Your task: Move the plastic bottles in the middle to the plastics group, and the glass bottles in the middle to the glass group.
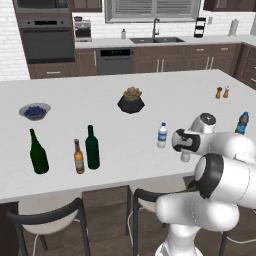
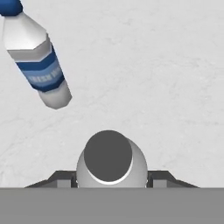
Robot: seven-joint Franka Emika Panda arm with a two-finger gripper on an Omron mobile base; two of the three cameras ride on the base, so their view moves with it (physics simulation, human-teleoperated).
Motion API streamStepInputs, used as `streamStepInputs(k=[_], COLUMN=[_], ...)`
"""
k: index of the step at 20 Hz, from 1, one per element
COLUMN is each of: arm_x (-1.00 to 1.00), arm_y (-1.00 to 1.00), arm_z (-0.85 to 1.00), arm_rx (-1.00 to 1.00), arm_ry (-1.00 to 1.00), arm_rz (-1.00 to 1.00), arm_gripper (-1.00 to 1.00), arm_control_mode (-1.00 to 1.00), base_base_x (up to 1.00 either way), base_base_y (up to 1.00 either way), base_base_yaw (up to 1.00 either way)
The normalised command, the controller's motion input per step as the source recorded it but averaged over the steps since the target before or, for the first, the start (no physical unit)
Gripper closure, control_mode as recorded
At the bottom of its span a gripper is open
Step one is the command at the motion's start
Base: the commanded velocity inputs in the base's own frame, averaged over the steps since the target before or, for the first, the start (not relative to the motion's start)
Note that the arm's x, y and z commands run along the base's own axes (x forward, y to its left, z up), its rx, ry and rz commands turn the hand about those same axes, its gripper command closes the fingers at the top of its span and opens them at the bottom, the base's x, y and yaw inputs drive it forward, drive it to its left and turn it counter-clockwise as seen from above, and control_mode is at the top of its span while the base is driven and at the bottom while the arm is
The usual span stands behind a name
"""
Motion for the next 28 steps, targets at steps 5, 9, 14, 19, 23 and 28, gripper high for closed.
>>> streamStepInputs(k=[5,9,14,19,23,28], arm_x=[-0.08,-0.14,-0.01,0.12,0.10,0.21], arm_y=[-0.52,-0.79,-0.97,-1.00,-0.97,-0.65], arm_z=[0.42,0.48,0.16,0.00,-0.06,-0.18], arm_rx=[0.00,0.00,0.00,0.00,0.00,0.00], arm_ry=[0.00,0.00,0.00,0.00,0.00,0.00], arm_rz=[0.00,0.00,-0.02,-0.01,0.00,0.00], arm_gripper=[1.00,1.00,1.00,1.00,1.00,1.00], arm_control_mode=[-1.00,-1.00,-1.00,-1.00,-1.00,-1.00], base_base_x=[0.00,0.00,0.00,0.00,0.00,0.00], base_base_y=[0.00,0.00,0.00,0.00,0.00,0.00], base_base_yaw=[0.00,0.00,0.00,0.00,0.00,0.00])
